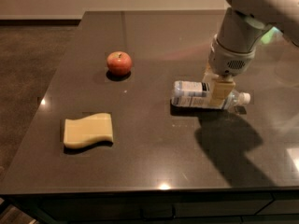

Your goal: Move blue plastic bottle near sponge

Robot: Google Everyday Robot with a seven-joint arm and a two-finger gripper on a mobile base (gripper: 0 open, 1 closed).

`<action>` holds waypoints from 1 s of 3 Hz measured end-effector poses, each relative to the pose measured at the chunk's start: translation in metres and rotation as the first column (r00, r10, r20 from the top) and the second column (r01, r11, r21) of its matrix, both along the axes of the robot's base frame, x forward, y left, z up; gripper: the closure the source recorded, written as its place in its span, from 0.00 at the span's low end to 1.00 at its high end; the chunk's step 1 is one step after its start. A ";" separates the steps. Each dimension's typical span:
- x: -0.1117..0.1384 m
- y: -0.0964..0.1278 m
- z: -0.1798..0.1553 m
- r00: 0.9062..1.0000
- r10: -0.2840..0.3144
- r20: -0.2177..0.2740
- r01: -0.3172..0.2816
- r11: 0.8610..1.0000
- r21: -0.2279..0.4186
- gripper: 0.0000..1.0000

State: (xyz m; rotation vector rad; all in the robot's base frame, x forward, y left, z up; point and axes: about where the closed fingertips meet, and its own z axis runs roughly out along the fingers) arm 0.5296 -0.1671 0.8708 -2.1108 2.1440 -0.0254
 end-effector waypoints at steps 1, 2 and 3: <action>-0.023 0.031 0.005 0.994 0.109 -0.003 -0.109 0.994 -0.013 1.00; -0.045 0.058 0.002 0.979 0.205 -0.010 -0.205 0.978 -0.037 1.00; -0.061 0.078 0.000 0.962 0.272 -0.017 -0.273 0.961 -0.051 1.00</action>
Offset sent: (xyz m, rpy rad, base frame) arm -0.0755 0.0881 -0.0039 -0.0752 0.0310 0.3275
